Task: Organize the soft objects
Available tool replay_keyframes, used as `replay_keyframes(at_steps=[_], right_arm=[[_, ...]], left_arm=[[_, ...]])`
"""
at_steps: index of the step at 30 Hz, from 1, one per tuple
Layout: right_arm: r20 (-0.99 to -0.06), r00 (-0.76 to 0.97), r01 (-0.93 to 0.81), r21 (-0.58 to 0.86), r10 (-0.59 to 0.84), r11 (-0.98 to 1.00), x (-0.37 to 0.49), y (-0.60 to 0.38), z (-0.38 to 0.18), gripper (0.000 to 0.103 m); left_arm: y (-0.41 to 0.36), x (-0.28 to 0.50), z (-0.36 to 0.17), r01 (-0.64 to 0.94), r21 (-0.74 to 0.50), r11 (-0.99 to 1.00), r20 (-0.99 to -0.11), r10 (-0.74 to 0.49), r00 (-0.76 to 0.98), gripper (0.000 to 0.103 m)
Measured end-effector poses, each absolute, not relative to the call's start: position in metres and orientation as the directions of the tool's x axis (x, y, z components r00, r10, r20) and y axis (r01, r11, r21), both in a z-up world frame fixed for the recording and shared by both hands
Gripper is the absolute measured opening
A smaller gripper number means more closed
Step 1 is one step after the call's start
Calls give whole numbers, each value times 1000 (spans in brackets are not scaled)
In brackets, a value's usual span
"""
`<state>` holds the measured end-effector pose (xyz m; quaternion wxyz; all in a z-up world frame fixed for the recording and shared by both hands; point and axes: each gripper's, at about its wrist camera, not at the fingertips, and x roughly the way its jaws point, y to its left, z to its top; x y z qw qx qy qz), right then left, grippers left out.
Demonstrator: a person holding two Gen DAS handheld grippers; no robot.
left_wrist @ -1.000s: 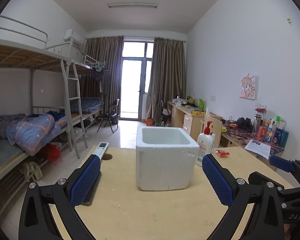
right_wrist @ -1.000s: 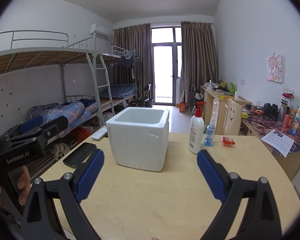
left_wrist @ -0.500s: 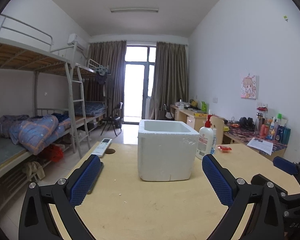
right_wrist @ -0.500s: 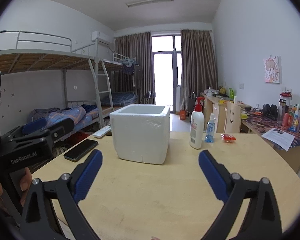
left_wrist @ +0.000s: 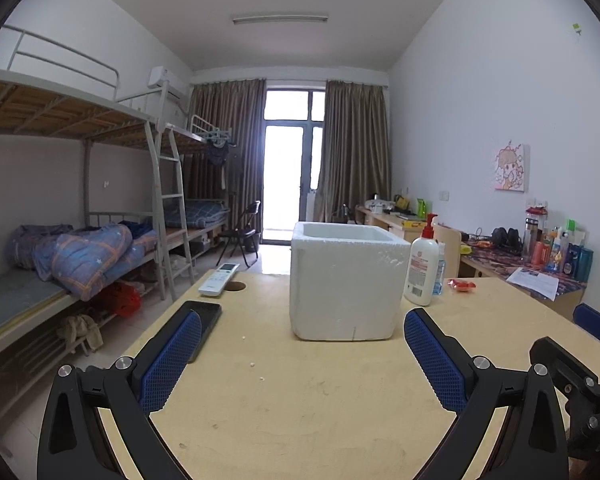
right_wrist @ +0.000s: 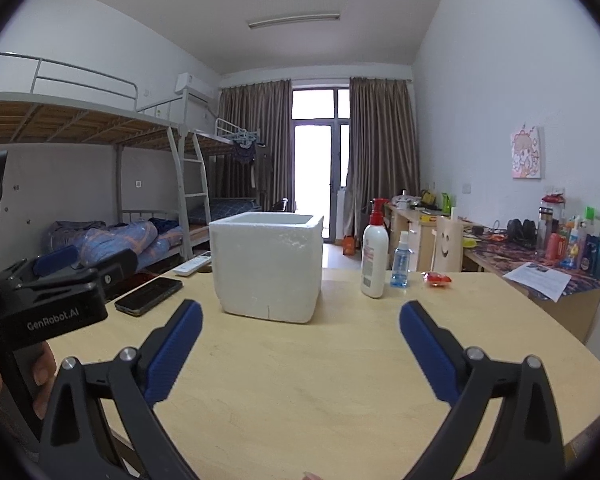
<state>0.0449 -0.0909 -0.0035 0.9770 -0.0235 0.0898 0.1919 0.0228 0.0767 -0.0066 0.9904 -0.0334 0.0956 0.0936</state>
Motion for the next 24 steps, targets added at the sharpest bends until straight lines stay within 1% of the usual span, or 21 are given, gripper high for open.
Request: replay_keyframes(at_steps=[24], right_arm=[[-181, 912, -377, -11, 369, 926, 41, -98, -1, 101]], left_arm=[[65, 21, -9, -182, -19, 983, -203, 175, 963, 102]])
